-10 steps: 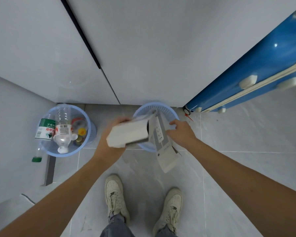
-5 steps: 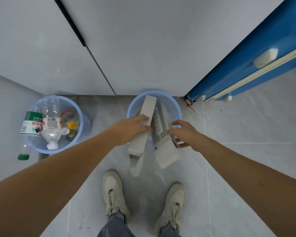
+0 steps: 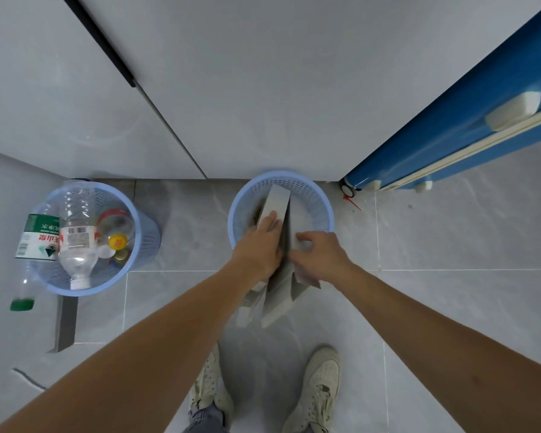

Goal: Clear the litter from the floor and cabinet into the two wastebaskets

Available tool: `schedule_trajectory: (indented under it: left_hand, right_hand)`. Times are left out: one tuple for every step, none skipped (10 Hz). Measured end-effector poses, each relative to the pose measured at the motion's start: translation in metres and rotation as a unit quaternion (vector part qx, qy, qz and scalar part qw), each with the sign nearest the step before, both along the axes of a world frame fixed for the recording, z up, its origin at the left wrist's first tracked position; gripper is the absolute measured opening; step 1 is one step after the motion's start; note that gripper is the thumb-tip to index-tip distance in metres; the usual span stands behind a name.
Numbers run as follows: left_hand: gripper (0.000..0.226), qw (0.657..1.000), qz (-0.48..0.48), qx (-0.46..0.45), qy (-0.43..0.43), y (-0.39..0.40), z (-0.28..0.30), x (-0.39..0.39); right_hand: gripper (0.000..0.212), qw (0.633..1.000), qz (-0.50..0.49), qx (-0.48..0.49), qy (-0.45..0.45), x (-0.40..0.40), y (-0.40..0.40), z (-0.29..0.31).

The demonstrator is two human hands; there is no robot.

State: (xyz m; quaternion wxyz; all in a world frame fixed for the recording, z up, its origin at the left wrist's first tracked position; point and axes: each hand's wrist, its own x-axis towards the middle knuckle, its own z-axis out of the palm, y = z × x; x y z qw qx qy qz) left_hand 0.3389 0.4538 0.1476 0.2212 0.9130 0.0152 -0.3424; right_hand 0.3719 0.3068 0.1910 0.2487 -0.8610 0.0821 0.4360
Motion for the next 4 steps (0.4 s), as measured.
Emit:
schedule_trajectory:
  left_hand:
    - [0.061,0.999,-0.023,0.004,0.027,-0.002,-0.013,0.017]
    - [0.051,0.998,-0.017,-0.038,0.052,0.006,-0.007,0.029]
    - [0.047,0.995,-0.015,-0.081,0.051,0.019,0.009,0.026]
    - [0.045,0.989,0.076,-0.125,-0.003,0.024,0.030,0.021]
  right_hand:
    - [0.051,0.999,0.027,-0.015,-0.029,-0.003,0.010,-0.001]
    - [0.051,0.999,0.026,0.001,-0.032,-0.002,0.011,-0.003]
    - [0.049,0.999,0.007,0.014,-0.036,0.000,0.006,0.005]
    - [0.051,0.997,-0.002,0.019,-0.079,0.000,-0.001,0.016]
